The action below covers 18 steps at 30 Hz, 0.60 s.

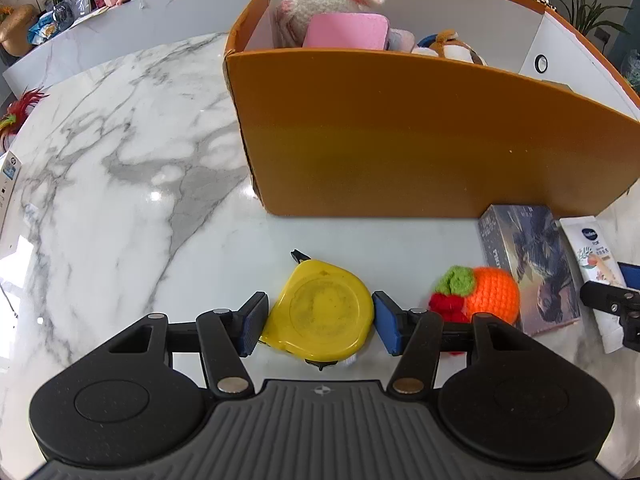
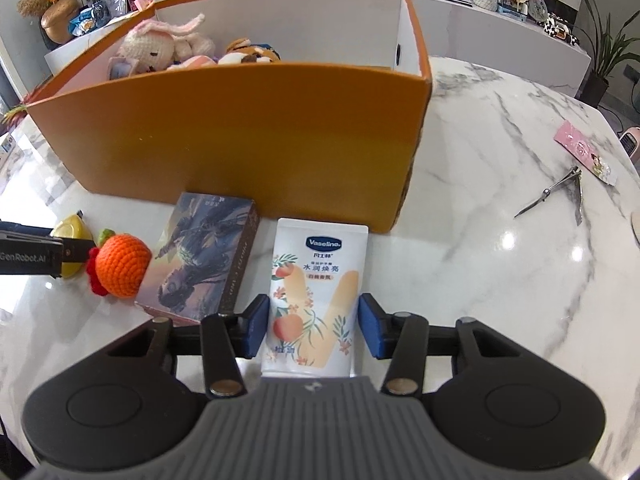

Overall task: Organize objects
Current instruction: 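Grasp the yellow tape measure with the left gripper while the right grasps the Vaseline tube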

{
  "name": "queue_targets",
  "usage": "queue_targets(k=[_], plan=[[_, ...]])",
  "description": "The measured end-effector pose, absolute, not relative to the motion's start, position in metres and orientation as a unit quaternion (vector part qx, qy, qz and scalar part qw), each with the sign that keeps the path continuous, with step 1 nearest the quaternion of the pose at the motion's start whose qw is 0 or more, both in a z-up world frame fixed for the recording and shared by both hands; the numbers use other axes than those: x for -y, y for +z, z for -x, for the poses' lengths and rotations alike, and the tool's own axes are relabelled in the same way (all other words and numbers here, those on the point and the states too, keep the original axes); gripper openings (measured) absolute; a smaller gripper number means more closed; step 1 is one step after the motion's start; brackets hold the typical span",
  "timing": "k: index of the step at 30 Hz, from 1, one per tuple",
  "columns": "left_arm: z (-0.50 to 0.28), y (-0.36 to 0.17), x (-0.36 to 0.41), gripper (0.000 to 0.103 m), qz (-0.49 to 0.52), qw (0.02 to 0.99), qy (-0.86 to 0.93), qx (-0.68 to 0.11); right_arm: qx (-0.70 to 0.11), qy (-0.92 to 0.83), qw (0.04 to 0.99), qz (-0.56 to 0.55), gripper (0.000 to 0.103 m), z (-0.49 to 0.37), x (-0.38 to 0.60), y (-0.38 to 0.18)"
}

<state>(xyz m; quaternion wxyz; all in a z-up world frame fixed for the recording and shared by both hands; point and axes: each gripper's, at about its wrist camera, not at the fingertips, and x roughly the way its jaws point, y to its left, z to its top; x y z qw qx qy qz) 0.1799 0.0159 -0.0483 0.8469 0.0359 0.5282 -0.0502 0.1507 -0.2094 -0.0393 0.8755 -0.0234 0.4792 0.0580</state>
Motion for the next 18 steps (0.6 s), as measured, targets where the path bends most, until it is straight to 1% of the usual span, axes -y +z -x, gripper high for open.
queue_targets(k=[13, 14, 15, 16, 18], plan=[[-0.155, -0.024, -0.012, 0.064, -0.073, 0.859, -0.056, -0.504, -0.475, 0.074, 0.876, 0.033, 0.051, -0.131, 0.208, -0.024], [-0.153, -0.022, -0.012, 0.054, -0.075, 0.859, -0.057, -0.503, -0.475, 0.076, 0.876, 0.034, 0.051, -0.129, 0.207, -0.023], [-0.151, -0.020, -0.012, 0.027, -0.072, 0.860, -0.064, -0.501, -0.474, 0.078, 0.876, 0.035, 0.051, -0.127, 0.207, -0.022], [-0.149, -0.017, -0.011, 0.024, -0.077, 0.861, -0.058, -0.500, -0.474, 0.080, 0.876, 0.036, 0.051, -0.125, 0.206, -0.020], [-0.144, -0.011, -0.010, 0.024, -0.087, 0.865, -0.051, -0.491, -0.473, 0.084, 0.876, 0.038, 0.051, -0.121, 0.205, -0.018]])
